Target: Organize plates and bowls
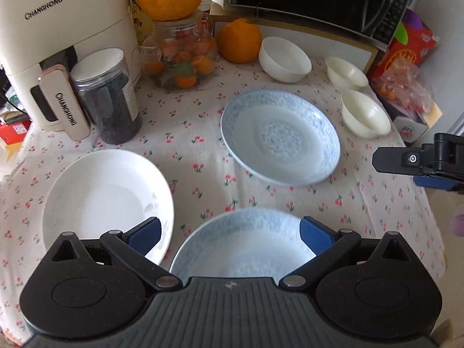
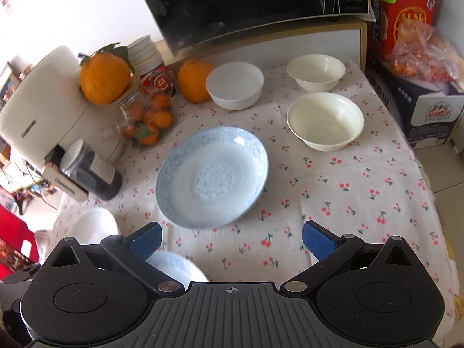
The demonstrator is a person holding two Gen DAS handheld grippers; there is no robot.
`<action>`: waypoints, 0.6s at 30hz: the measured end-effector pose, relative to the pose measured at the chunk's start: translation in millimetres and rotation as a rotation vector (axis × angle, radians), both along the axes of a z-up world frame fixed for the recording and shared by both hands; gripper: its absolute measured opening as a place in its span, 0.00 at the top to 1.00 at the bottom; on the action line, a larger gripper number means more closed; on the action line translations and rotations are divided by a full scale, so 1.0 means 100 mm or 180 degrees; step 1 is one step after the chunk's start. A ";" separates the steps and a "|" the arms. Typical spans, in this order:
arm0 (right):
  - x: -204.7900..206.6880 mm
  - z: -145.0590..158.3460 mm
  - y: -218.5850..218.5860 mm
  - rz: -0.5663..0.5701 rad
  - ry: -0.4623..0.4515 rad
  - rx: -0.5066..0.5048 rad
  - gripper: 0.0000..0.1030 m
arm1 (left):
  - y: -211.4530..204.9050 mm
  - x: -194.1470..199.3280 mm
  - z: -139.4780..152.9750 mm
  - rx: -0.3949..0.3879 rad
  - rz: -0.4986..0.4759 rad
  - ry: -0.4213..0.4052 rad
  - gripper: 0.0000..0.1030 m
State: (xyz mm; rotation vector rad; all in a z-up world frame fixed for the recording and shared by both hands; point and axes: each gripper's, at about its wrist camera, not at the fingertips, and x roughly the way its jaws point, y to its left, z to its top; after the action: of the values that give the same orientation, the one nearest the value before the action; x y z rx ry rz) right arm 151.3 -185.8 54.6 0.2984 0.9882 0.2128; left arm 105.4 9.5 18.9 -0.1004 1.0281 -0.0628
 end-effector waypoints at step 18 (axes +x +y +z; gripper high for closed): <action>0.64 -0.64 -0.23 -0.0413 0.0498 0.0809 0.02 | 0.11 0.64 -0.25 -0.0489 -0.0049 -0.0153 0.07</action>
State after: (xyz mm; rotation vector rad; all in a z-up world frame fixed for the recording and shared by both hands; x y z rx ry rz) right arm 215.0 -209.2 -9.5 0.6171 1.0932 0.1989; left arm 169.0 20.3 -5.8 -0.2297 0.9753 -0.1574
